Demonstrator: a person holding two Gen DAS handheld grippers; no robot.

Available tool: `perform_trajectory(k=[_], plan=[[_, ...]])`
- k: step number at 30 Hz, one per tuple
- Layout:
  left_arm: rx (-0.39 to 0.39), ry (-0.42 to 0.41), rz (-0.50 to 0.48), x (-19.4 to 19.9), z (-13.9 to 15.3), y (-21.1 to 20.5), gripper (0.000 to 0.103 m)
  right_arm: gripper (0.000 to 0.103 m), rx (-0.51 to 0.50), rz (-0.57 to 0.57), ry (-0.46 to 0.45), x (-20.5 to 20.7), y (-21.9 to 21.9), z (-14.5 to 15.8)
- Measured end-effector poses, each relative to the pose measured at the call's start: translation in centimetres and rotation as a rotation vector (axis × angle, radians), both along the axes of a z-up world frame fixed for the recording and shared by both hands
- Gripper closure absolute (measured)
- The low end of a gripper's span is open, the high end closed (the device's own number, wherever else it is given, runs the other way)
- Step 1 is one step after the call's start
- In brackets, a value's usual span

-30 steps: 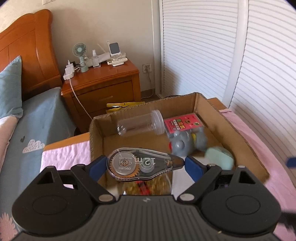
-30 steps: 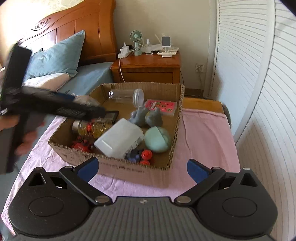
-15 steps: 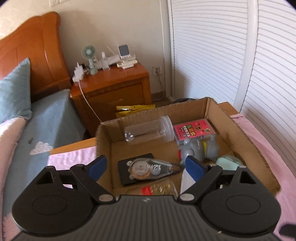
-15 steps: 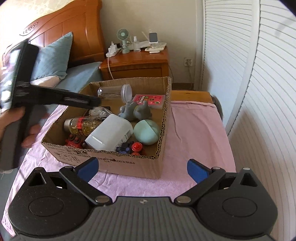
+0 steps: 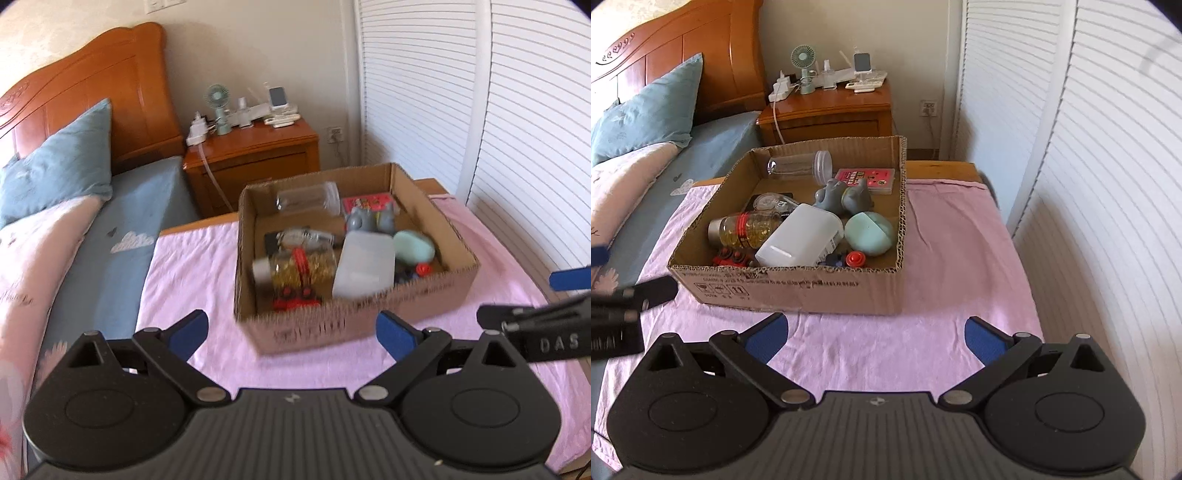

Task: Organize rigid objects

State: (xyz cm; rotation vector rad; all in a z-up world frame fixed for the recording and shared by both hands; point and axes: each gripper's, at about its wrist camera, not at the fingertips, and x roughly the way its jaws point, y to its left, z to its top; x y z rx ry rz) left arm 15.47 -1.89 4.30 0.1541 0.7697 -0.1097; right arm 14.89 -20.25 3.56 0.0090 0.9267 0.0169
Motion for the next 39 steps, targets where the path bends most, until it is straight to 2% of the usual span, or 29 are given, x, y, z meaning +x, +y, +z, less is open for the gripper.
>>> perform_trajectory(k=[9, 39], plan=[[-0.051, 0.026, 0.079, -2.4, -0.6, 0.7, 0.006, 0.0, -0.004, -0.026, -0.011, -2.4, 0.8, 0.4], [-0.063, 0.029, 0.1, -2.7, -0.5, 0.4, 0.006, 0.0, 0.007, -0.033, -0.027, -3.0, 0.8, 1.0]])
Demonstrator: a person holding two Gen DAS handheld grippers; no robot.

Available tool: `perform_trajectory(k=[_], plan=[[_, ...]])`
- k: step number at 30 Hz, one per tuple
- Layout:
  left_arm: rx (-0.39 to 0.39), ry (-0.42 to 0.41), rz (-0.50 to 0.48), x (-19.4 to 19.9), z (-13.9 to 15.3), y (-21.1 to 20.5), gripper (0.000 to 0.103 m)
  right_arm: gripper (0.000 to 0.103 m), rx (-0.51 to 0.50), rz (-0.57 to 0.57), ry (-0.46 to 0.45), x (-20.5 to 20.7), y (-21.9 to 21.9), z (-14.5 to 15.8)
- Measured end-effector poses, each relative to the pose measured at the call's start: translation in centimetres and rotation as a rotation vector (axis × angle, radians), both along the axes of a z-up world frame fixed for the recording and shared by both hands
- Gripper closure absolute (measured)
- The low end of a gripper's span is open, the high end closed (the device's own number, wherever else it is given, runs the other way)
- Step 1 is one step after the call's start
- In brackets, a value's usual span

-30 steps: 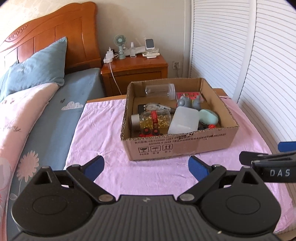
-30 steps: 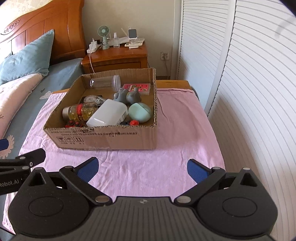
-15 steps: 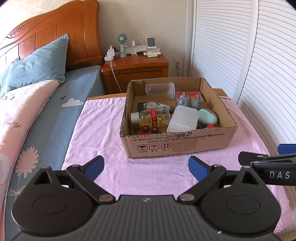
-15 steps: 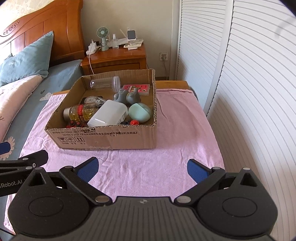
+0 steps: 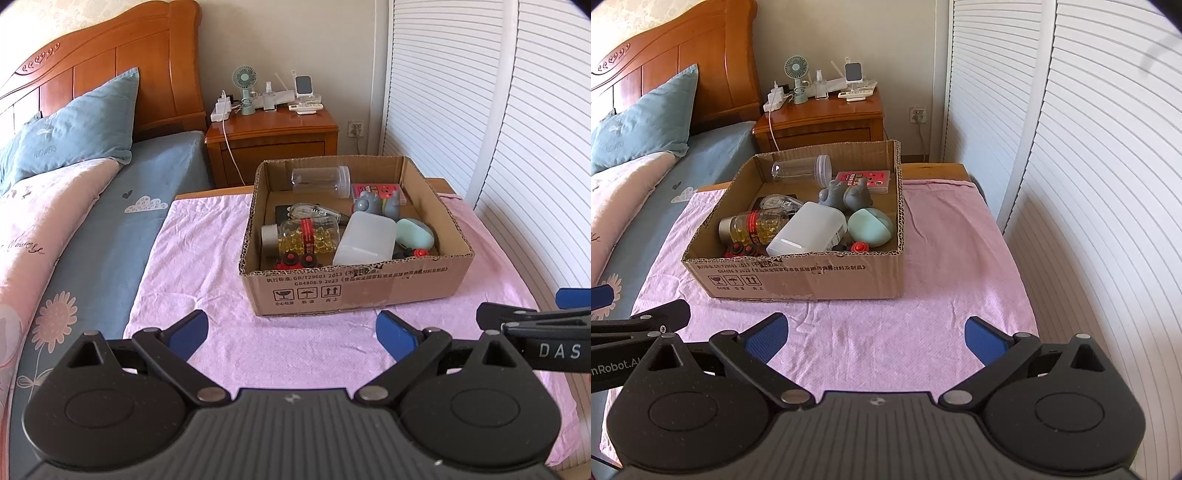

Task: Organize rigid objects

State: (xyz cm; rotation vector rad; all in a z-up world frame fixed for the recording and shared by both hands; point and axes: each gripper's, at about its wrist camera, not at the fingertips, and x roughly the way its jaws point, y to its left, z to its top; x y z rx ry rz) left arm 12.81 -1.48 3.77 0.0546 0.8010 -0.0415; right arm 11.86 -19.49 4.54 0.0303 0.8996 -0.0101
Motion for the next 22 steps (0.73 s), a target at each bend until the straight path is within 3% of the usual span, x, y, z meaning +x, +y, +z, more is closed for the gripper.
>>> perform_trajectory(k=[22], plan=[[0.008, -0.001, 0.008, -0.18, 0.03, -0.2, 0.006, 0.0, 0.0, -0.001, -0.002, -0.08, 0.05, 0.1]])
